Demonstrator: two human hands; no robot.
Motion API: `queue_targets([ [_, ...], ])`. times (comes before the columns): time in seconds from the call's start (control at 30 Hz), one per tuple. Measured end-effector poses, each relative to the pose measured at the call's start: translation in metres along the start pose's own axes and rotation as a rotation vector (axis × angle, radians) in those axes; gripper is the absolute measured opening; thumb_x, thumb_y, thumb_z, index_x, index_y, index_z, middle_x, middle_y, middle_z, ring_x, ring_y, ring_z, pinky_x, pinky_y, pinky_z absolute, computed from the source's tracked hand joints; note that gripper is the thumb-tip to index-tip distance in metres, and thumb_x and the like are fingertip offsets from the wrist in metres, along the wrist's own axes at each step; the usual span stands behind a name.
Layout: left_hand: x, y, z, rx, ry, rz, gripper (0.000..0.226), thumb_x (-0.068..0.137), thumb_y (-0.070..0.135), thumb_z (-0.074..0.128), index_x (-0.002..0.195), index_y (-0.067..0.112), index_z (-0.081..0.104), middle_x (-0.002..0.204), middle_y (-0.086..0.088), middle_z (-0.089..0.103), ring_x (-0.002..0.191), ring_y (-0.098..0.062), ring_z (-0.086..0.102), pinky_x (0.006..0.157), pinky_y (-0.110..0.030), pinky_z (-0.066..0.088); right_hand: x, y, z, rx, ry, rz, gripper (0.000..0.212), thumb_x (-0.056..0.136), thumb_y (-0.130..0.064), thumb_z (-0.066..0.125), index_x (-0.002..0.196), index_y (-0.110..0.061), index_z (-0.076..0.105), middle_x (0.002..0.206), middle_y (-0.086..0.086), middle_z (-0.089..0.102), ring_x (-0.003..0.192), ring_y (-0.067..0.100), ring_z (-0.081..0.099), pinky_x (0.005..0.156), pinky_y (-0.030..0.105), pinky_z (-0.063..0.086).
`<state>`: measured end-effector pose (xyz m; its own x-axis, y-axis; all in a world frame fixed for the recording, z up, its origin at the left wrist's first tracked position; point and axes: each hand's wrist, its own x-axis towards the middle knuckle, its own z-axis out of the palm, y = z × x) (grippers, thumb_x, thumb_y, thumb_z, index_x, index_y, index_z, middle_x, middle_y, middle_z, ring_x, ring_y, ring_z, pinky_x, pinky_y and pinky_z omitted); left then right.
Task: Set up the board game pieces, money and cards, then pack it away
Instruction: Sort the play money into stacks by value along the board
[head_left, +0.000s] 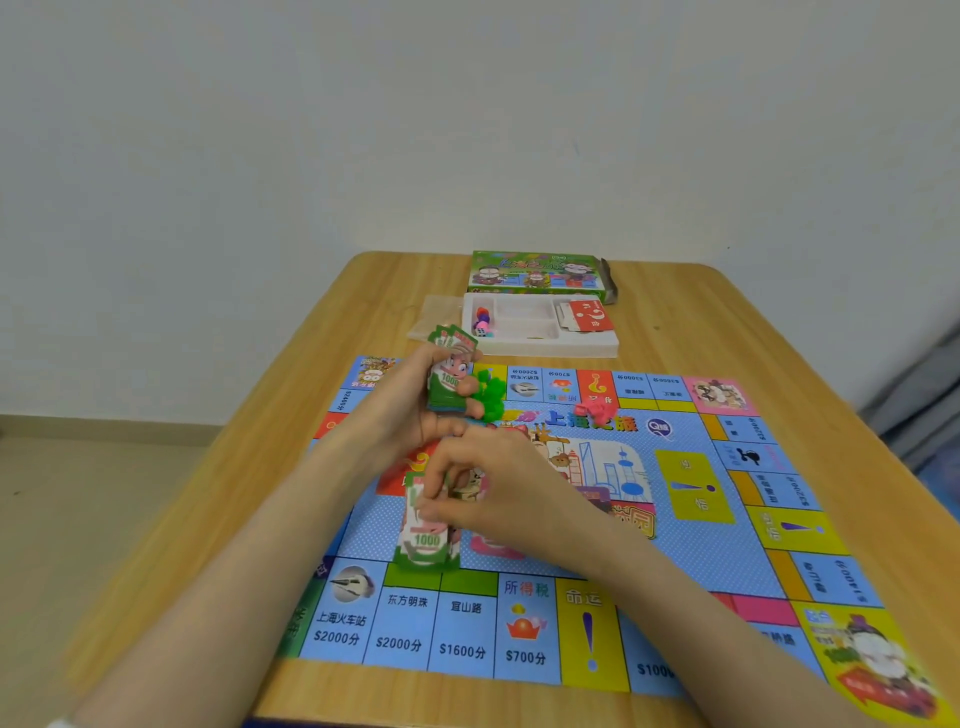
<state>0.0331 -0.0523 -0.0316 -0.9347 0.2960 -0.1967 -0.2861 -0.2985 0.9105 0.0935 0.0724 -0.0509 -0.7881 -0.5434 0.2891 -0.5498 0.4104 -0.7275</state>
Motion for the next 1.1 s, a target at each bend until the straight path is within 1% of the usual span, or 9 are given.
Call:
queue_targets([
  [0.13, -0.003, 0.002, 0.002, 0.021, -0.022, 0.026, 0.026, 0.099, 0.022, 0.031, 0.103, 0.011, 0.054, 0.065, -0.003, 0.043, 0.049, -0.015, 0.055, 0.039, -0.019, 0.041, 0.0, 0.001, 0.001, -0.112, -0.056, -0.022, 0.011, 0.074, -0.015, 0.077, 0.078, -0.014, 0.067, 0.073, -0.018, 0.05, 0.07, -0.001, 0.05, 0.067, 0.012, 0.039],
  [0.2, -0.003, 0.002, 0.001, 0.032, -0.029, 0.032, 0.025, 0.099, 0.023, 0.033, 0.106, 0.01, 0.053, 0.067, -0.003, 0.043, 0.05, -0.015, 0.055, 0.039, -0.02, 0.042, -0.001, 0.0, 0.0, -0.222, -0.107, -0.043, 0.012, 0.077, -0.021, 0.075, 0.082, -0.015, 0.067, 0.073, -0.016, 0.053, 0.075, -0.001, 0.047, 0.07, 0.015, 0.031],
  [0.3, -0.003, 0.001, 0.001, 0.027, -0.026, 0.027, 0.025, 0.099, 0.025, 0.035, 0.105, 0.01, 0.053, 0.065, -0.002, 0.044, 0.05, -0.015, 0.055, 0.039, -0.02, 0.043, 0.0, 0.005, 0.003, -0.357, -0.09, -0.125, 0.015, 0.076, -0.025, 0.074, 0.084, -0.017, 0.064, 0.084, -0.006, 0.062, 0.084, 0.011, 0.049, 0.073, 0.027, 0.024],
  [0.47, -0.003, 0.002, 0.001, -0.019, -0.028, 0.04, 0.025, 0.099, 0.027, 0.035, 0.104, 0.01, 0.053, 0.061, -0.001, 0.045, 0.05, -0.016, 0.054, 0.04, -0.02, 0.045, -0.002, 0.009, 0.005, -0.398, -0.039, -0.161, 0.032, 0.071, -0.037, 0.076, 0.092, -0.018, 0.061, 0.095, -0.005, 0.054, 0.087, 0.005, 0.038, 0.076, 0.026, 0.027],
  [0.63, -0.005, 0.004, 0.003, -0.033, -0.031, 0.039, 0.025, 0.099, 0.028, 0.033, 0.103, 0.011, 0.05, 0.063, -0.002, 0.044, 0.052, -0.016, 0.053, 0.043, -0.021, 0.049, -0.007, 0.0, 0.0, -0.454, -0.197, -0.175, 0.06, 0.069, -0.053, 0.076, 0.114, -0.02, 0.054, 0.112, -0.006, 0.052, 0.098, 0.011, 0.042, 0.085, 0.028, 0.031],
  [0.77, -0.007, 0.005, 0.004, -0.083, -0.037, 0.035, 0.019, 0.097, 0.016, 0.03, 0.106, 0.008, 0.044, 0.071, -0.005, 0.044, 0.054, -0.017, 0.057, 0.045, -0.024, 0.052, -0.006, -0.003, 0.0, -0.478, -0.207, -0.194, 0.055, 0.073, -0.045, 0.074, 0.116, -0.018, 0.053, 0.11, -0.003, 0.054, 0.094, 0.013, 0.042, 0.081, 0.028, 0.028],
  [0.87, -0.007, 0.003, 0.004, -0.078, 0.0, 0.045, 0.014, 0.096, 0.006, 0.032, 0.101, 0.005, 0.045, 0.077, -0.011, 0.052, 0.056, -0.019, 0.065, 0.046, -0.026, 0.054, -0.007, -0.002, 0.0, -0.467, -0.195, -0.21, 0.055, 0.074, -0.049, 0.073, 0.115, -0.018, 0.054, 0.11, -0.004, 0.055, 0.097, 0.014, 0.047, 0.08, 0.028, 0.029],
  [0.97, -0.008, 0.002, 0.005, -0.014, 0.034, 0.088, 0.013, 0.098, 0.002, 0.039, 0.101, 0.002, 0.051, 0.079, -0.014, 0.068, 0.064, -0.023, 0.071, 0.05, -0.028, 0.058, -0.006, 0.0, -0.002, -0.392, -0.069, -0.225, 0.044, 0.074, -0.052, 0.071, 0.1, -0.018, 0.061, 0.098, -0.007, 0.06, 0.09, 0.009, 0.052, 0.079, 0.026, 0.036],
  [1.1, -0.009, 0.0, 0.002, 0.143, -0.022, 0.124, 0.014, 0.096, 0.006, 0.048, 0.104, 0.007, 0.06, 0.089, -0.009, 0.073, 0.071, -0.015, 0.071, 0.057, -0.026, 0.058, -0.001, -0.001, -0.007, -0.156, 0.371, -0.181, 0.03, 0.085, -0.036, 0.055, 0.072, -0.01, 0.061, 0.068, -0.009, 0.052, 0.064, 0.006, 0.045, 0.064, 0.017, 0.036],
])
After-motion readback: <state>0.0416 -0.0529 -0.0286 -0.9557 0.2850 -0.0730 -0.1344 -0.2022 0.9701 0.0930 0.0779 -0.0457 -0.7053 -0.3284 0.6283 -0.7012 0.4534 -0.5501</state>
